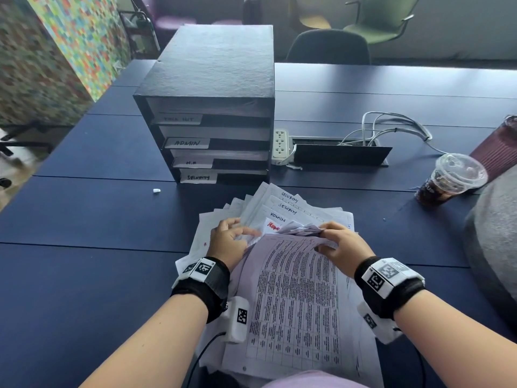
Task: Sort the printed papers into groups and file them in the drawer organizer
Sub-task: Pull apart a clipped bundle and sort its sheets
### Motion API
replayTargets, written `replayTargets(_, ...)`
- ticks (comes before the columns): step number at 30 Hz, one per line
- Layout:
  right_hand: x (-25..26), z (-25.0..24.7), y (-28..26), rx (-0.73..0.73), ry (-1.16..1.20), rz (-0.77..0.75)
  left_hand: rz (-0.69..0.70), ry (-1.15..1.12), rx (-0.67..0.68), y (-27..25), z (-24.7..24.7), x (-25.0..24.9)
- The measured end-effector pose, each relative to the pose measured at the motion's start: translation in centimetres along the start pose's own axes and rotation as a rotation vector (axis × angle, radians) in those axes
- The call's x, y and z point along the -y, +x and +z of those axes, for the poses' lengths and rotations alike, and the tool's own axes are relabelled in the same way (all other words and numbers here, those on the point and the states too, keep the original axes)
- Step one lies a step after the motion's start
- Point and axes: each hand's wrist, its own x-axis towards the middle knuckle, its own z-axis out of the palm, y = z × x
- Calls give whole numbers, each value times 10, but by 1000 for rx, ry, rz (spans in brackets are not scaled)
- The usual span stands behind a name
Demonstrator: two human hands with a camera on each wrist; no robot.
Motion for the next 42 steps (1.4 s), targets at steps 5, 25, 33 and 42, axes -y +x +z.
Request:
replayTargets(5, 1, -2, -1, 15, 0, 17, 17, -119, -4, -3, 2, -6)
replayTargets(25, 0, -1, 7, 40, -21, 46, 4, -126, 107, 2, 6, -11)
replayTargets(33, 2, -2, 13, 92, -46, 47, -91, -28, 91, 13, 8, -4)
replayTargets(42, 5, -4, 12, 108, -31, 41, -69, 3, 83, 8, 3, -9)
